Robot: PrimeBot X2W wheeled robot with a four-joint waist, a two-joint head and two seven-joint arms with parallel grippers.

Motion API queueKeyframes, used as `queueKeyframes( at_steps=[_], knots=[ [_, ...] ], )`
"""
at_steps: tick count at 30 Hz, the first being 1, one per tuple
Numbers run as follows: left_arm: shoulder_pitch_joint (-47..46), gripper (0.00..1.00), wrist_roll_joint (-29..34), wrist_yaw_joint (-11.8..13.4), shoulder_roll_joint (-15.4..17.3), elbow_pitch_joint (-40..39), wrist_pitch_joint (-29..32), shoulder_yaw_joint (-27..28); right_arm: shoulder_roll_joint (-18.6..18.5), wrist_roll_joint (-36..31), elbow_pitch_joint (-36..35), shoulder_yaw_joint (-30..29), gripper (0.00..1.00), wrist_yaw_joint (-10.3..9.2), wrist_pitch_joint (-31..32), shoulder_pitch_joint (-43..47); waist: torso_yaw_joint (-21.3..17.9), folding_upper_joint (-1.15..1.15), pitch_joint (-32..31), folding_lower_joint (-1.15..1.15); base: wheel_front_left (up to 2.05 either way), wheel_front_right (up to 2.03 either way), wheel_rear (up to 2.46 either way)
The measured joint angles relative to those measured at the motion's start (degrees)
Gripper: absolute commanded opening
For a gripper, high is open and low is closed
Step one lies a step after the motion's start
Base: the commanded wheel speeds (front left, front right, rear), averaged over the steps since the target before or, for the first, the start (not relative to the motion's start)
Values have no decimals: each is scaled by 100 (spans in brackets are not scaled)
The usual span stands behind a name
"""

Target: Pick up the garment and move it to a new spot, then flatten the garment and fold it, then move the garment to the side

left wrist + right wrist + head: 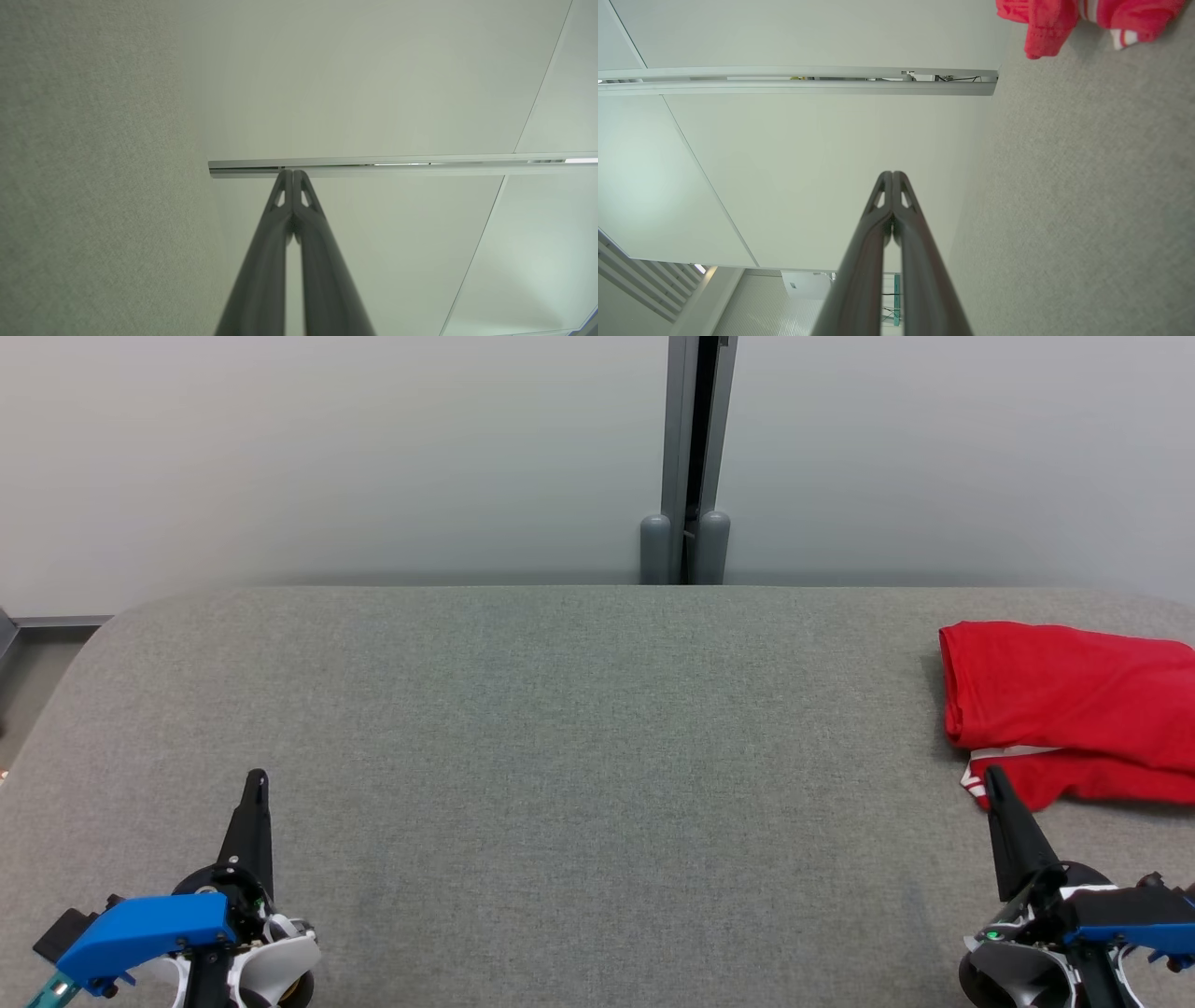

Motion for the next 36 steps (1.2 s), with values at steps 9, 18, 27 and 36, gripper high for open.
queueKeyframes(
  at_steps=[9,18,27,36],
  knots=[
    [0,0,0,0,0,0,0,0,1,0,0,-2,0,0,0,0,0,0,0,0,0,0,0],
    [0,0,0,0,0,0,0,0,1,-1,-1,-4,0,0,1,-1,0,0,0,-1,0,0,0],
    [0,0,0,0,0,0,0,0,1,-1,-1,-5,0,0,1,-1,0,0,0,0,0,0,0],
    [0,0,0,0,0,0,0,0,1,-1,-1,-7,0,0,2,-1,0,0,0,0,0,0,0]
  ],
)
